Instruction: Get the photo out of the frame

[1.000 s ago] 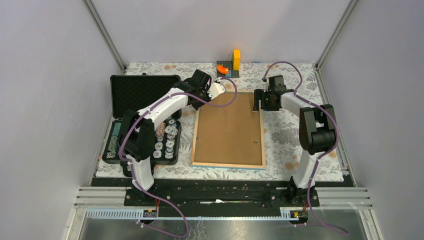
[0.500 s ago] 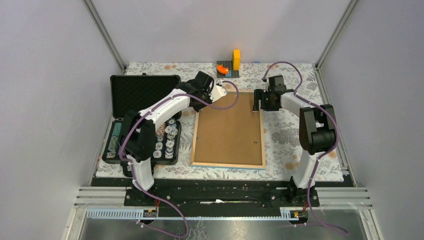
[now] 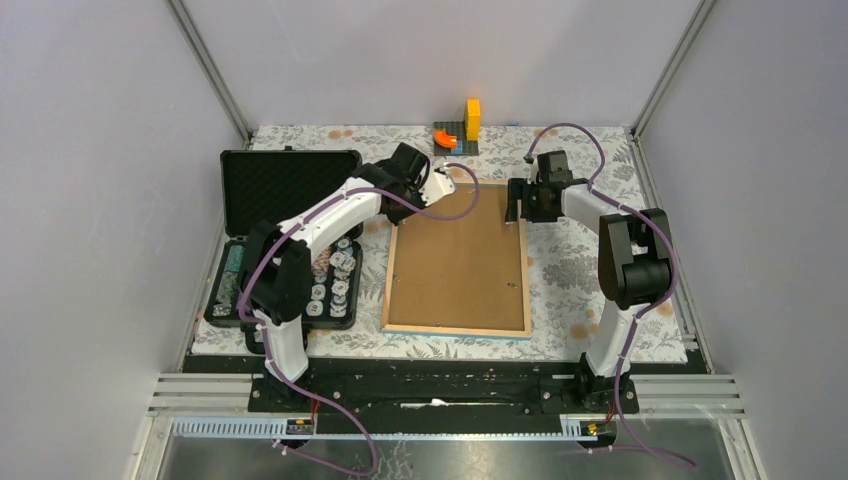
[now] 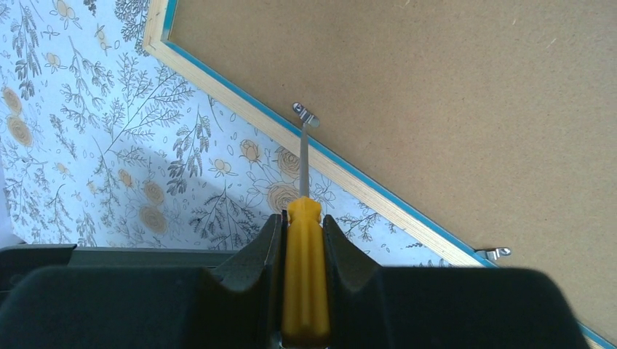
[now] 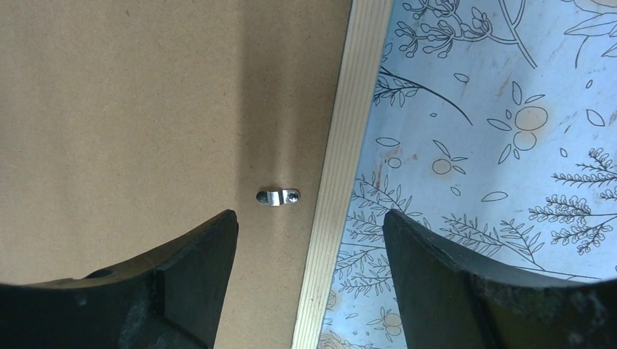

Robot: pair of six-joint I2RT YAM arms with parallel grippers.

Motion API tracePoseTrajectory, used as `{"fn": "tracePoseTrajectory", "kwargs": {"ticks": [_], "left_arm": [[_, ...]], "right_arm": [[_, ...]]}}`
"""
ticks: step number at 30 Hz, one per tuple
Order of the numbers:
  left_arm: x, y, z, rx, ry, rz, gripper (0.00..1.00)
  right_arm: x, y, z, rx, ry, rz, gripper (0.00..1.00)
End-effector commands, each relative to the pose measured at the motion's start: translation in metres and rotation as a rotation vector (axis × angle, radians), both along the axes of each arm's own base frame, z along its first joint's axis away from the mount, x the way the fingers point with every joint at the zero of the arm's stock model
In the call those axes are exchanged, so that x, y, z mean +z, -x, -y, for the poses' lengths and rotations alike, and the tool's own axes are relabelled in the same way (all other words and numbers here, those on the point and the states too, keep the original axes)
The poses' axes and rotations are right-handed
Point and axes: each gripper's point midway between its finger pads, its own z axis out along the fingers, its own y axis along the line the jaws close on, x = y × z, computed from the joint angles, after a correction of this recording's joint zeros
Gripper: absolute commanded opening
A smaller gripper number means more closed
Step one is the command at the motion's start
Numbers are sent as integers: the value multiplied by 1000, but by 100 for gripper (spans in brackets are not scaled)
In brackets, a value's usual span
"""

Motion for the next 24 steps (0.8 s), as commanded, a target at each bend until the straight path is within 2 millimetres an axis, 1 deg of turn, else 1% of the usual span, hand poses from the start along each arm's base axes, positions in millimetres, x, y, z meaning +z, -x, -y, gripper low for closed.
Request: {"fn": "tracePoseTrajectory", "kwargs": {"ticks": [1,9,14,16,19,21,24], "left_arm": [[9,6,18,-38,53,-22,0],[6,4,26,-45,79,-39,0],[11,3,32,-51,112,-43,0],[18,6,32,-55,119,-53,0],[34,14,34,-67,145,-61,0],[46,23,31,-79,157,-68,0],[52,43,23,-93,155,-105,0]], "right_arm": [[0,-4,-2,-2,-23,6,80],[0,-4,-3,1,-28,6,80],[1,-4,-3,3,-34,7,80],[2,-4,-4,8,-38,7,80],[7,-4,-6,20,-50,14,82],[11,-4,-9,29,-60,23,83],[18,-5,-10,43,-68,37,86]]}}
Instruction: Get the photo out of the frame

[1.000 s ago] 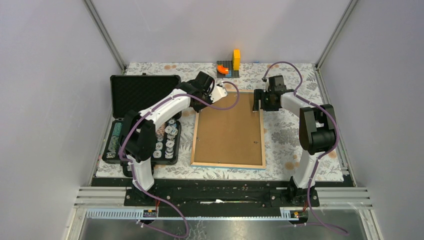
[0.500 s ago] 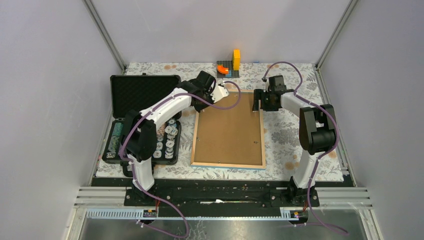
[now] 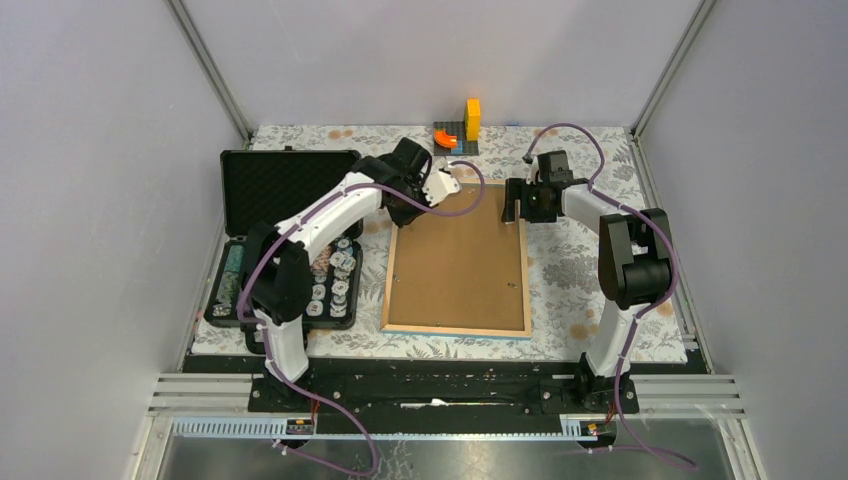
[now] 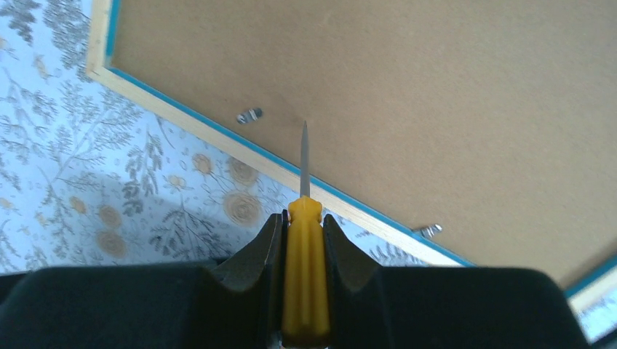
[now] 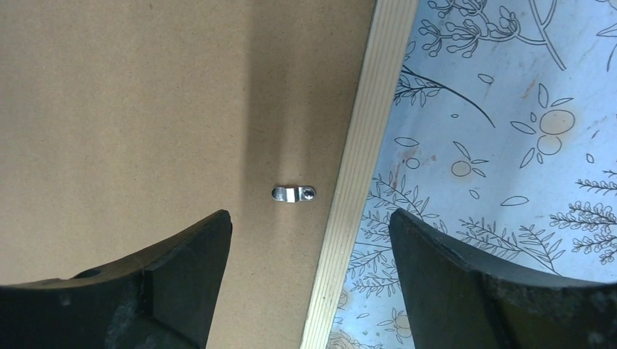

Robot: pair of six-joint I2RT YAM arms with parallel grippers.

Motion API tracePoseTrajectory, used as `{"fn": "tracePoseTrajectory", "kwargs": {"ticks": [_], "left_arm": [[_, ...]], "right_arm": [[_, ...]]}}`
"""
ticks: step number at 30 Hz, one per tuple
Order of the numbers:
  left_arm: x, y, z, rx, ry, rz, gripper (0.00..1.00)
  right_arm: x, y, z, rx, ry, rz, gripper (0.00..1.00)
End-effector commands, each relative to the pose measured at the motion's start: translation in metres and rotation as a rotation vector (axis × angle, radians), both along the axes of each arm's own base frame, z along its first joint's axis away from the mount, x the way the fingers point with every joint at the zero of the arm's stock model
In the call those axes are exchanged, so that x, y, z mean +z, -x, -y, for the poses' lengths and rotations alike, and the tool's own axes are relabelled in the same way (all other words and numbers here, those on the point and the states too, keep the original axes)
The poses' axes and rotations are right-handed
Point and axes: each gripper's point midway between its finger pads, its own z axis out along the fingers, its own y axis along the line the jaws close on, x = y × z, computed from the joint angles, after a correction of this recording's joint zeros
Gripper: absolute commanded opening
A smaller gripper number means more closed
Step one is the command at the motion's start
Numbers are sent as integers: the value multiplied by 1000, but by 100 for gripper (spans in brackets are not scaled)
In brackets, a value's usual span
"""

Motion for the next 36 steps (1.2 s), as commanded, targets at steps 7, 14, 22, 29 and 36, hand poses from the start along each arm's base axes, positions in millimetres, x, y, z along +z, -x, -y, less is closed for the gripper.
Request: {"fn": "tracePoseTrajectory", "kwargs": {"ticks": [7,14,22,29,36], "left_arm": [[46,80,-25,-83,69,-78,0],[31,124,-46,-105,-31,-132,0],[16,136,-43,-56,-98,-131,0],[9,146,-33,-63,-113,-133,0],[14,142,-28,-48,-95,-110,0]], "right_arm": [[47,-1,-13,87,-65,85,91],[57,24,-14,146,-75,49,96],[45,56,-5,120,-48,-28,95],[29,70,-7,135,-66,-72,90],[13,72,-1,121,-31,-110,83]]}}
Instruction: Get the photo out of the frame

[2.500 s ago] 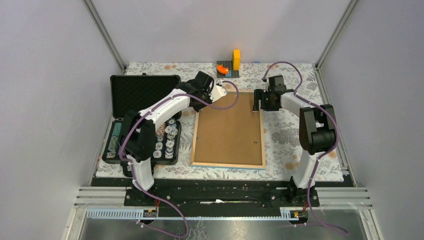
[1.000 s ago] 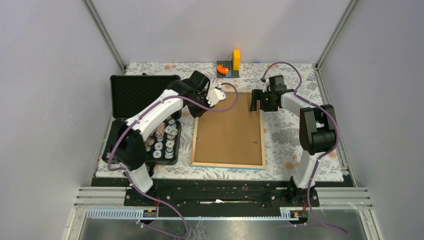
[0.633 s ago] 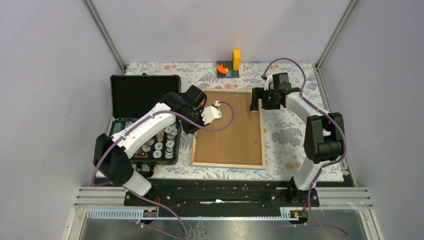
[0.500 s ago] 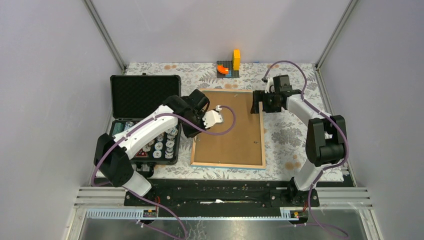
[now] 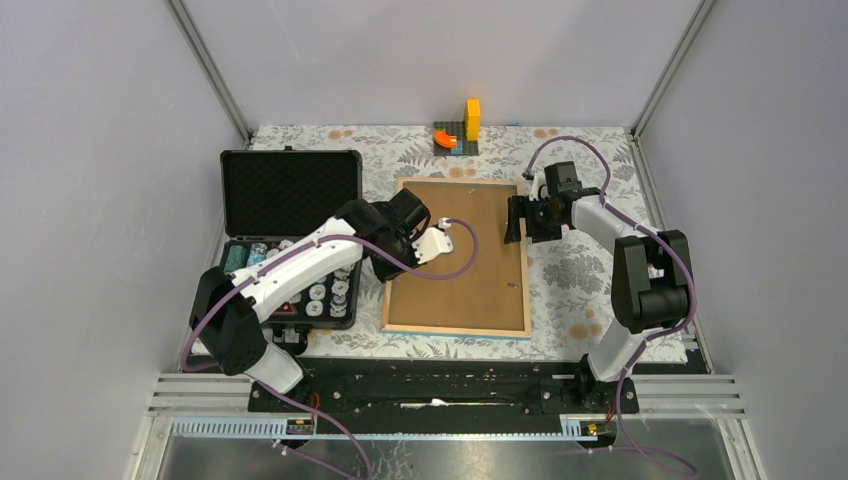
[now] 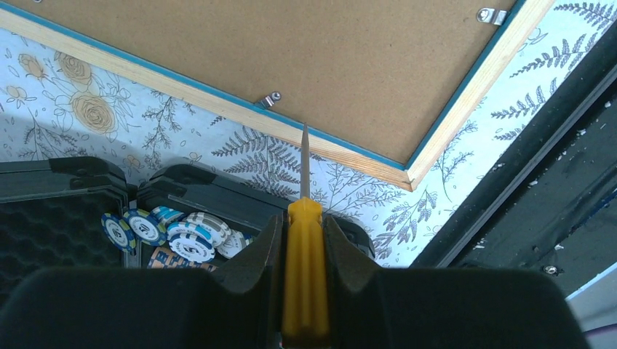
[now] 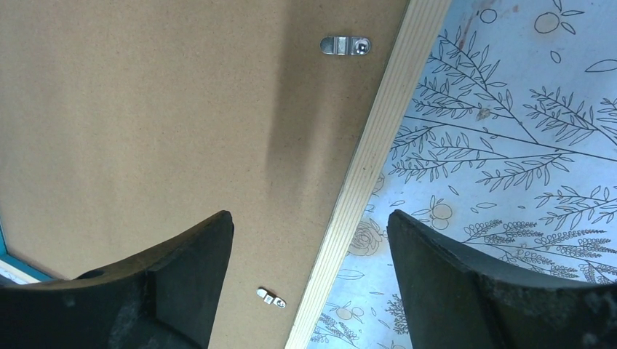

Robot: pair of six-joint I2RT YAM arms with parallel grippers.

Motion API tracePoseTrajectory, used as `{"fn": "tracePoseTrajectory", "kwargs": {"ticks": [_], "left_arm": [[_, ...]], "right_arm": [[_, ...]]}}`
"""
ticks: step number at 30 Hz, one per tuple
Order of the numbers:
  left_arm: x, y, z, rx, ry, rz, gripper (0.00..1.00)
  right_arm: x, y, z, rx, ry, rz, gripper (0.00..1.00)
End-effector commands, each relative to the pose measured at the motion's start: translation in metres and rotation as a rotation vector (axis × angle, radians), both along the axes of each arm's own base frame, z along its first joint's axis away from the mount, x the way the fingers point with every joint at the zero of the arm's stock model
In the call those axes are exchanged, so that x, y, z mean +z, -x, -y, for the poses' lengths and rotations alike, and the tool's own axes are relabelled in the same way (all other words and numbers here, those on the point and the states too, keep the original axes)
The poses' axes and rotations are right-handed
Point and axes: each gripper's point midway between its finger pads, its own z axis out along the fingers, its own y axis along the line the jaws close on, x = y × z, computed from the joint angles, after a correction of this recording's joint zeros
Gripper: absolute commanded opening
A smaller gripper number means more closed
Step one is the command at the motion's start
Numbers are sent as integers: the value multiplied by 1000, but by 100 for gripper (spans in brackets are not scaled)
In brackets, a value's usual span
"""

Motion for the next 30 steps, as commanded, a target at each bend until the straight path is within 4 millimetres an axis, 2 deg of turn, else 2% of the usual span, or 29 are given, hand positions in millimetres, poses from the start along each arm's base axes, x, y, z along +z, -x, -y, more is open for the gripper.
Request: {"fn": "tracePoseTrajectory", "kwargs": {"ticks": [1,4,19,30], "left_arm": [[5,-9,5,29,21,43,0],[-1,-12,2,36,-1,55,0],[-11,-27,3,72,-31,98,0],[-15,-32,3,78,-54,132,0]], "right_arm": [[-6,1,4,0,16,-13,81],[-12,3,5,0,22,-33,78],[-32,5,16,-16,87,-74,55],[-47,9,20,-23,112,-117,48]]}}
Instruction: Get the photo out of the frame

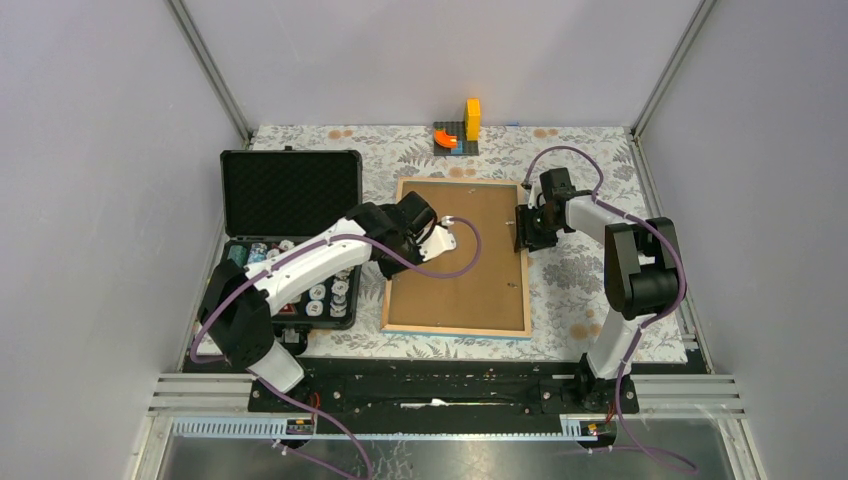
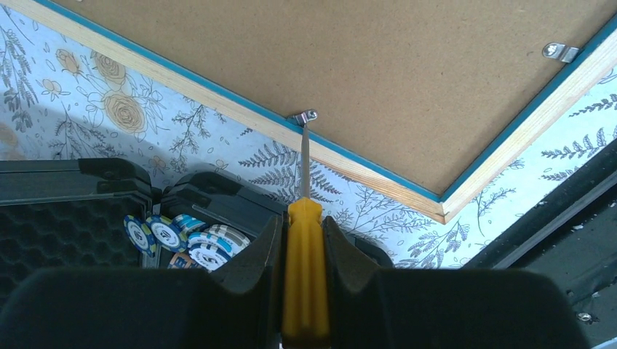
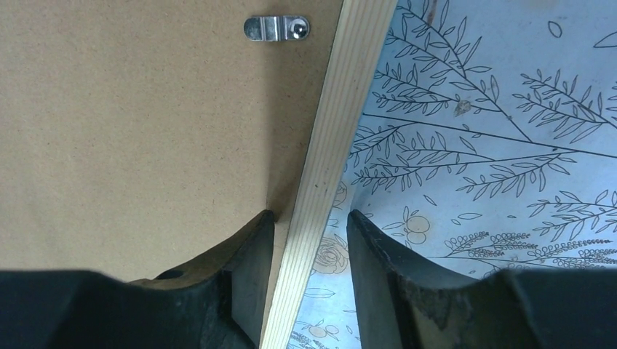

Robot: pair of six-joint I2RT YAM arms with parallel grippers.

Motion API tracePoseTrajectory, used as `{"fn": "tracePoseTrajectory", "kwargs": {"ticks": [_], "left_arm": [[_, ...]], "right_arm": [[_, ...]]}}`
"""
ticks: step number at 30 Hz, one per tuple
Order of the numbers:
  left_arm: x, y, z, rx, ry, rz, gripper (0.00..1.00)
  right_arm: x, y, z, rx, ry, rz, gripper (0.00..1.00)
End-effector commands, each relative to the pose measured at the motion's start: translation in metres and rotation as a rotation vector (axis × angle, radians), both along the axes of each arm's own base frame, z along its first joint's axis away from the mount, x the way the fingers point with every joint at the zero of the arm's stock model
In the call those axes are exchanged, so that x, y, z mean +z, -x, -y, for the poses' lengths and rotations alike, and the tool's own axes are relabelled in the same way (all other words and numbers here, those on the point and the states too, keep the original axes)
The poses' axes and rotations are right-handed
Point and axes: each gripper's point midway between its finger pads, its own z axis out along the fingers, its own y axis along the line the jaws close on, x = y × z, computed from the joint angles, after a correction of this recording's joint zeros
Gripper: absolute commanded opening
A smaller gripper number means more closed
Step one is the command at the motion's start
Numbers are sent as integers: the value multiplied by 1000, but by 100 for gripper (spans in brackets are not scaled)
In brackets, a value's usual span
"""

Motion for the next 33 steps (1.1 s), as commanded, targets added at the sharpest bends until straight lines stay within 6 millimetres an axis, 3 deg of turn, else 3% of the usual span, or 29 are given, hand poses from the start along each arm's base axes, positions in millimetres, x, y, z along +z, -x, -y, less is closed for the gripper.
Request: {"fn": "tracePoseTrajectory", "kwargs": {"ticks": [1,9,27,33], "left_arm": [[0,-11,1,17,-18,63,0],[1,-15,9,1,-9,92,0],[8,1,41,-50,103,0,0],[27,-8,44,-14,151,37,0]], "right_arm": [[-10,5,7,-2,32,-35,48],[-12,6,5,2,20,-48,45],[-13,6,4,3,17,-52,43],[-15,1,12,31,64,-36,39]]}}
